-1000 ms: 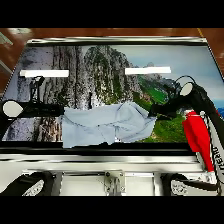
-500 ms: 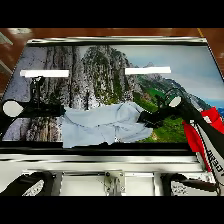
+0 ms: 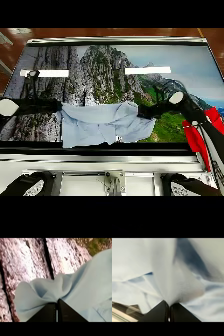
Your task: Fold the shirts.
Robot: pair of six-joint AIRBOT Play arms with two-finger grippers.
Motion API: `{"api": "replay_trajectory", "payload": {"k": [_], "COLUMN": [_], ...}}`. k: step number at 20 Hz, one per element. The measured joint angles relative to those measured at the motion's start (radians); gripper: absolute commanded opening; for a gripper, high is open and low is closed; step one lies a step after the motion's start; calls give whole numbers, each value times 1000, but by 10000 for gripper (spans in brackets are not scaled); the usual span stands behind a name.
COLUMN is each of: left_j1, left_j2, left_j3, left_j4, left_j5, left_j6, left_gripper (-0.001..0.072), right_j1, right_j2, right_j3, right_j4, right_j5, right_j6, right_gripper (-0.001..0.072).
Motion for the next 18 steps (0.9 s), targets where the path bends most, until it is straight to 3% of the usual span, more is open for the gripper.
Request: {"api": "replay_trajectory", "payload": {"k": [3, 5, 12, 18], "left_j1": [1, 2, 2, 1], "left_j2": [79, 141, 319, 357], "left_j3": [181, 335, 706, 727], "left_j4": [53, 70, 93, 217], "left_j5": [-14, -15, -39, -309], "left_j6": [1, 1, 1, 25], "left_gripper": [38, 38, 39, 39], "right_j1": [0, 0, -1, 0], "right_j2": [174, 303, 632, 723], "right_j3": [164, 292, 567, 603], "right_j4": [-8, -42, -251, -402], "right_j5": [12, -26, -158, 3], "right_j6": [-83, -83, 147, 304], "right_gripper": [62, 62, 62, 62]}}
